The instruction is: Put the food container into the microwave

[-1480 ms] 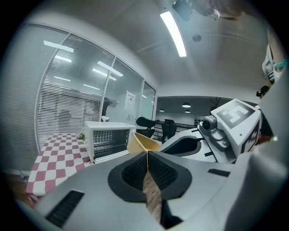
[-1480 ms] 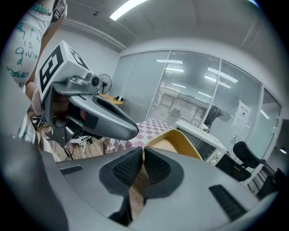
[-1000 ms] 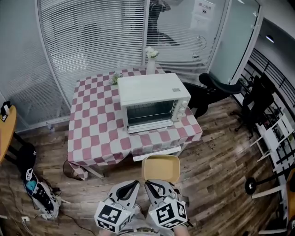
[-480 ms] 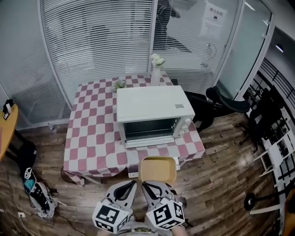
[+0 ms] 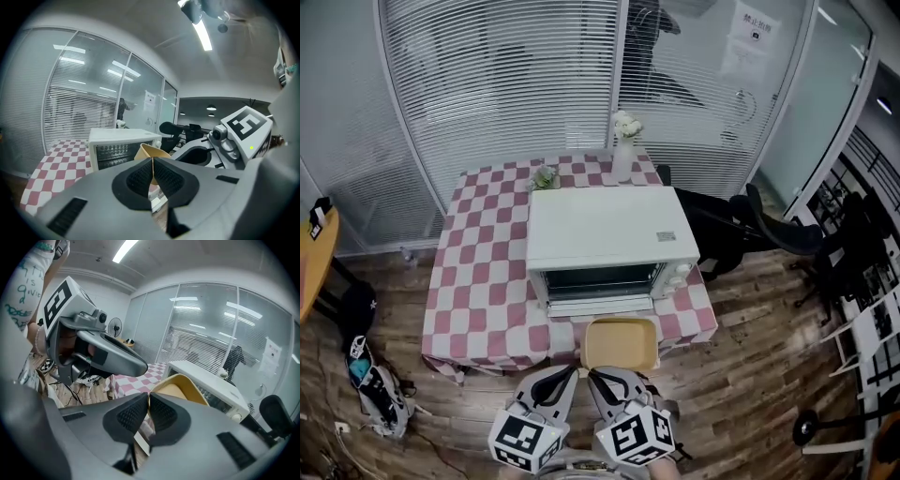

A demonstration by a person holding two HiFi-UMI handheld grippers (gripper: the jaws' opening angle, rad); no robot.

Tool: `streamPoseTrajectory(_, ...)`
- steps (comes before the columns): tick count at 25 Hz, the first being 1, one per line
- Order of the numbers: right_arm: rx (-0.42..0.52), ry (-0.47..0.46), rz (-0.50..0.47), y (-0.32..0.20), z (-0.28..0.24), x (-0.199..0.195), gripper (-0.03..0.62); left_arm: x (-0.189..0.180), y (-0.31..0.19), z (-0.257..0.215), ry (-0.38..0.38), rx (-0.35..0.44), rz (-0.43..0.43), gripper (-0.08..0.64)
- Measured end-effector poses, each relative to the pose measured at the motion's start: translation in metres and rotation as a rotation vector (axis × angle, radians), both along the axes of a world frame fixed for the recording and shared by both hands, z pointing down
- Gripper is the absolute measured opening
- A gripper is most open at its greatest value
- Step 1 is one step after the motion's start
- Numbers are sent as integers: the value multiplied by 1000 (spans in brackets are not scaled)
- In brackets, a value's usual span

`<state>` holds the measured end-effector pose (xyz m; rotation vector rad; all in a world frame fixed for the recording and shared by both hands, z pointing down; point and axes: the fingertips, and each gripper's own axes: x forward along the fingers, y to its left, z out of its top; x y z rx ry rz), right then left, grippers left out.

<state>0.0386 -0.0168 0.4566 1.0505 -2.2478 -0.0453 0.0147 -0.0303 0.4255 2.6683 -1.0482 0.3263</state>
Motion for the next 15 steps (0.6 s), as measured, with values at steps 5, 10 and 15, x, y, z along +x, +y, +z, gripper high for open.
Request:
streamPoseTrajectory(5, 5, -1, -49, -14, 3, 14, 9, 16, -16, -1, 0, -2, -27, 17)
streamPoseTrajectory(10, 11, 8, -98, -24, 9, 32, 9, 29, -29, -4, -10, 15, -76, 17)
streamPoseTrajectory(15, 1, 25, -156, -31, 13, 49, 9, 43, -34, -2, 1, 11, -137, 17)
